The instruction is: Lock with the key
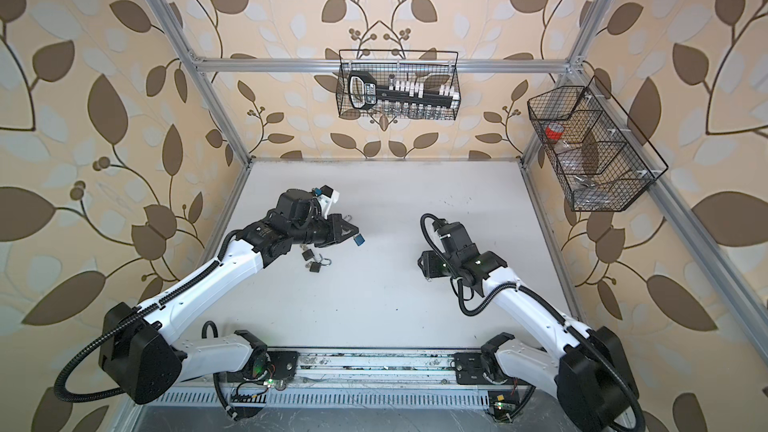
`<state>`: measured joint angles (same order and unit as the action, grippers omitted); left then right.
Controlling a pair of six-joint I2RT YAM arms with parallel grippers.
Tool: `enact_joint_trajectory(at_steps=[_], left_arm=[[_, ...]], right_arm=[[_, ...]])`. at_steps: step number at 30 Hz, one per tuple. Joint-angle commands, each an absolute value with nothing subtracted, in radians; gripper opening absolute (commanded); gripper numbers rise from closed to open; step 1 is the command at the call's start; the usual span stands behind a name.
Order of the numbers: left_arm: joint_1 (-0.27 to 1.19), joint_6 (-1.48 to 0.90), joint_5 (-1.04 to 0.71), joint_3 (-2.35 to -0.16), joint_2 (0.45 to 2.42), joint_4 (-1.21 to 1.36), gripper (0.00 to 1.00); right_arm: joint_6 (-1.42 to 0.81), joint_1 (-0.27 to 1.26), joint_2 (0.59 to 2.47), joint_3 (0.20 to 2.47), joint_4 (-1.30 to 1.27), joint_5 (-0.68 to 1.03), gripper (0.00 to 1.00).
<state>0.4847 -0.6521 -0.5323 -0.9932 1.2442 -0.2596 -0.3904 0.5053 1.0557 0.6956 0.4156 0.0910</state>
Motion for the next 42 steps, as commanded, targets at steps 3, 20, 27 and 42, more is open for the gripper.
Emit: enact_joint_trajectory(at_steps=[3,20,27,42], left_arm=[[0.495,-0.689,-0.665,-0.997,1.231,-0.087,0.00],[0.643,-0.674,-0.655,-1.017,1.294,-0.032,0.00],[0.651,-0.667,-0.657,-1.034,1.307,-0.041,0.00],[0.653,-0.660,-0.650,-1.034,1.299,-0.054,0.00]], right_arm=[[-0.272,0.658,0.935,0.737,0.284,-0.019,0.57],[-0.164,0.750,0.980,0.815,0.096,0.129,0.61],[-0.134,0.748,1.053,0.869,0.196,0.103,0.59],[-0.092,0.749,1.104,0.890,0.242,0.166,0.45]])
